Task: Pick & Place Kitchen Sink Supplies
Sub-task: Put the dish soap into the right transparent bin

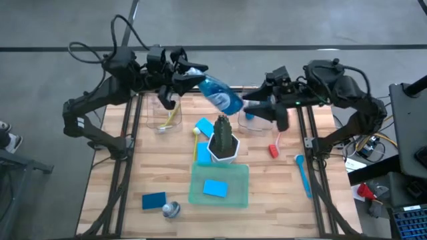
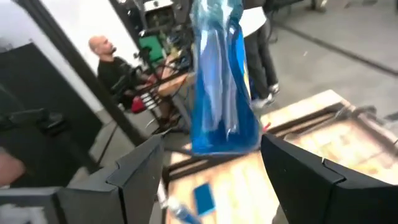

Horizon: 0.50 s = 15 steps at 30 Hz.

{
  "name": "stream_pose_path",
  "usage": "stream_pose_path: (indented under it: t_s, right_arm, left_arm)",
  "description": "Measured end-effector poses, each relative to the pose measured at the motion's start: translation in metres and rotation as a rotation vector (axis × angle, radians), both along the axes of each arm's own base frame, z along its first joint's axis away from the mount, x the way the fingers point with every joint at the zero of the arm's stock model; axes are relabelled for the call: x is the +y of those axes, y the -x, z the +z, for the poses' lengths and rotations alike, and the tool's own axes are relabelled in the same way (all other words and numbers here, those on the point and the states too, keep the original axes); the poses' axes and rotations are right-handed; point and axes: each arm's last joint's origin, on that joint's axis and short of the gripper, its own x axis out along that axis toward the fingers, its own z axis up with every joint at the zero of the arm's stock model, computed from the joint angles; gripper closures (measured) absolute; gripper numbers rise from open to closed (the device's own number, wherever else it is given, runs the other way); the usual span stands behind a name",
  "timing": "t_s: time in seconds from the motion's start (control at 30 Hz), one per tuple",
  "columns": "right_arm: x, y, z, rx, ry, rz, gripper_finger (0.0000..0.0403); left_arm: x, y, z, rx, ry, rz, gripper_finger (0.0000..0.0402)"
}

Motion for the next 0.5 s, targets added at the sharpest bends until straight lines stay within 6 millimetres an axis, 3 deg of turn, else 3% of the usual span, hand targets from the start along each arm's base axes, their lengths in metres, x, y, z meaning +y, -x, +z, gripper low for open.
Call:
stream_pose_path:
  t_s: [0.27, 0.37, 0.5]
  right_arm:
    - [0.000, 0.016, 0.009, 0.051, -0.049, 0.015, 0.0139]
    - [0.001, 0.009, 0.008, 0.054, -0.049, 0.017, 0.0143]
    - [0.001, -0.015, 0.000, 0.092, -0.047, 0.016, 0.0147]
  left_arm:
    - [-0.002, -0.005, -0.013, 0.183, 0.158, -0.106, 0.0273]
    - [-0.004, -0.012, -0.020, 0.230, 0.181, -0.126, 0.0273]
    - [-0.011, -0.019, -0.024, 0.262, 0.194, -0.192, 0.0273]
